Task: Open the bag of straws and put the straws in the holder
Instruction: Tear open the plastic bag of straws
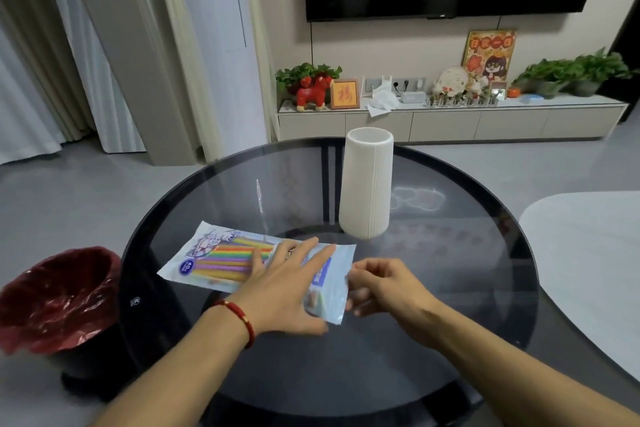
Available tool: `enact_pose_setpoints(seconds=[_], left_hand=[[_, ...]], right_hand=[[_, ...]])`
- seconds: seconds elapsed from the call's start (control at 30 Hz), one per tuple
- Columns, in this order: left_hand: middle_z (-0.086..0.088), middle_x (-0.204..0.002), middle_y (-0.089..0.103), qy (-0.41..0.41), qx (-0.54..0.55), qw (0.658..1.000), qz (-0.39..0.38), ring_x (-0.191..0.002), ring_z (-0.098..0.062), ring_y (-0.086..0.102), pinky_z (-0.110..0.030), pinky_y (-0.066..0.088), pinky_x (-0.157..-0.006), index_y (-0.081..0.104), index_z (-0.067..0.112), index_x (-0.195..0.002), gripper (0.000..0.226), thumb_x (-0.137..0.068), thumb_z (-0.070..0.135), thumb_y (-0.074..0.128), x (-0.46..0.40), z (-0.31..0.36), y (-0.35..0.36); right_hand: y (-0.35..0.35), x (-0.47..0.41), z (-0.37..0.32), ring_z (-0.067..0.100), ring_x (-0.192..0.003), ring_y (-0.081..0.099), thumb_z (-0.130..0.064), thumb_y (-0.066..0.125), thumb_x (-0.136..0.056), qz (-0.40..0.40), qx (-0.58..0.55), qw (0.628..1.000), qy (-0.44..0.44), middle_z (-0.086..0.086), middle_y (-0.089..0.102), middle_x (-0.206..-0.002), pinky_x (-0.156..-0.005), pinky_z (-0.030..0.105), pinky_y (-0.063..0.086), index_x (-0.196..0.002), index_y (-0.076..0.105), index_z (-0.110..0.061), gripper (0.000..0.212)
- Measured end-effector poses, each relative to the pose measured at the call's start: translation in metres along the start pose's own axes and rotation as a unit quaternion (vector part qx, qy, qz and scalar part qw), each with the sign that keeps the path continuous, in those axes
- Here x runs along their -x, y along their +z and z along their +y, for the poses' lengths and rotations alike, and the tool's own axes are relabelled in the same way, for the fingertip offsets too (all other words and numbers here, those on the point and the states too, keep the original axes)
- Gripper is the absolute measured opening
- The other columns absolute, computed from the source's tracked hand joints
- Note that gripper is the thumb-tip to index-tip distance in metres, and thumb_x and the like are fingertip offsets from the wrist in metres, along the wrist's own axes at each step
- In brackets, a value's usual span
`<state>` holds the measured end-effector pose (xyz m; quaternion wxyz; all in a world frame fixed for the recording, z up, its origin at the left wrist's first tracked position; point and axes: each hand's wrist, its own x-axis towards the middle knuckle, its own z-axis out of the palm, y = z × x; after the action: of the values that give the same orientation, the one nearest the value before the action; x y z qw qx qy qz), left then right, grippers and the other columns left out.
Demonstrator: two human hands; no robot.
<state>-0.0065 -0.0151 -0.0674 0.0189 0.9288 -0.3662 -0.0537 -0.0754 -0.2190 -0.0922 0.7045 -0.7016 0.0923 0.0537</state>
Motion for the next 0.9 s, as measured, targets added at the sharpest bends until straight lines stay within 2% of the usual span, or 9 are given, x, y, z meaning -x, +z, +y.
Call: enact_pose_setpoints(seconds=[0.1, 0.17, 0.23, 0.33, 0.4, 0.57, 0.73, 0.83, 0.9], left_hand=[[0.015, -0.162, 0.011, -0.04, 0.048, 0.998, 0.027, -0.147, -0.017, 0.007, -0.065, 0.009, -0.113, 0.006, 0.049, -0.15, 0.113, -0.053, 0.103, 0.03, -0.004, 0.011, -0.002], [0.015, -0.157, 0.021, -0.073, 0.099, 0.991, 0.043, -0.144, -0.018, 0.015, -0.066, 0.009, -0.113, 0.014, 0.051, -0.146, 0.113, -0.048, 0.107, 0.019, -0.007, 0.021, -0.002], [0.016, -0.143, 0.037, -0.116, 0.149, 0.978, 0.086, -0.136, -0.016, 0.028, -0.063, 0.015, -0.112, 0.029, 0.051, -0.134, 0.099, -0.053, 0.105, 0.016, -0.008, 0.028, -0.003], [0.019, -0.118, 0.045, -0.161, 0.145, 0.964, 0.153, -0.118, -0.012, 0.038, -0.059, 0.025, -0.105, 0.035, 0.048, -0.108, 0.057, -0.067, 0.088, 0.031, -0.009, 0.035, -0.007], [0.018, -0.11, 0.045, -0.175, 0.146, 0.958, 0.173, -0.111, -0.012, 0.039, -0.056, 0.029, -0.102, 0.032, 0.044, -0.099, 0.047, -0.069, 0.079, 0.04, -0.009, 0.038, -0.007], [0.017, -0.097, 0.044, -0.192, 0.16, 0.945, 0.212, -0.099, -0.013, 0.041, -0.048, 0.035, -0.095, 0.034, 0.035, -0.082, 0.042, -0.067, 0.072, 0.046, -0.01, 0.043, -0.014], [0.017, -0.096, 0.046, -0.206, 0.218, 0.924, 0.238, -0.101, -0.014, 0.041, -0.046, 0.034, -0.096, 0.041, 0.032, -0.076, 0.042, -0.062, 0.071, 0.05, -0.009, 0.047, -0.018], [0.015, -0.098, 0.046, -0.208, 0.247, 0.917, 0.236, -0.102, -0.015, 0.039, -0.046, 0.035, -0.098, 0.044, 0.032, -0.077, 0.039, -0.067, 0.065, 0.061, -0.009, 0.047, -0.019], [0.014, -0.101, 0.046, -0.21, 0.272, 0.908, 0.239, -0.104, -0.015, 0.039, -0.047, 0.034, -0.099, 0.047, 0.032, -0.077, 0.037, -0.068, 0.062, 0.067, -0.009, 0.046, -0.019]], right_hand=[[0.004, 0.003, -0.002, 0.021, -0.067, 0.074, -0.014, 0.064, -0.102, 0.006, -0.049, 0.999, -0.002, 0.013, 0.08, -0.082, -0.063, 0.032, 0.062, -0.103, 0.069, -0.002, 0.014], [0.007, 0.003, -0.003, 0.02, -0.069, 0.075, -0.014, 0.064, -0.102, 0.015, -0.073, 0.997, 0.002, 0.013, 0.081, -0.086, -0.063, 0.031, 0.062, -0.104, 0.068, -0.001, 0.014], [0.009, 0.001, -0.005, 0.024, -0.075, 0.077, -0.011, 0.062, -0.102, 0.009, -0.106, 0.994, 0.005, 0.018, 0.081, -0.094, -0.066, 0.033, 0.063, -0.104, 0.069, 0.0, 0.013], [0.011, 0.001, -0.01, 0.027, -0.076, 0.078, -0.012, 0.061, -0.104, 0.0, -0.137, 0.991, -0.003, 0.021, 0.081, -0.097, -0.068, 0.033, 0.063, -0.1, 0.073, -0.002, 0.017], [0.014, 0.002, -0.011, 0.025, -0.076, 0.078, -0.015, 0.061, -0.104, -0.007, -0.16, 0.987, -0.01, 0.019, 0.081, -0.097, -0.068, 0.032, 0.063, -0.093, 0.078, -0.006, 0.022], [0.012, 0.003, -0.014, 0.023, -0.077, 0.079, -0.019, 0.064, -0.103, -0.006, -0.197, 0.98, -0.02, 0.015, 0.082, -0.093, -0.071, 0.035, 0.064, -0.1, 0.078, -0.004, 0.021], [0.008, 0.003, -0.016, 0.015, -0.068, 0.076, -0.021, 0.07, -0.099, -0.032, -0.218, 0.975, -0.026, 0.006, 0.08, -0.081, -0.077, 0.036, 0.064, -0.097, 0.079, -0.006, 0.017], [0.008, 0.004, -0.016, 0.029, -0.092, 0.08, -0.024, 0.073, -0.097, -0.046, -0.231, 0.972, -0.023, 0.02, 0.081, -0.108, -0.079, 0.037, 0.064, -0.108, 0.078, -0.002, 0.025], [0.006, 0.003, -0.016, 0.035, -0.104, 0.078, -0.024, 0.071, -0.098, -0.057, -0.238, 0.969, -0.018, 0.025, 0.077, -0.118, -0.082, 0.038, 0.064, -0.115, 0.077, -0.001, 0.029]])
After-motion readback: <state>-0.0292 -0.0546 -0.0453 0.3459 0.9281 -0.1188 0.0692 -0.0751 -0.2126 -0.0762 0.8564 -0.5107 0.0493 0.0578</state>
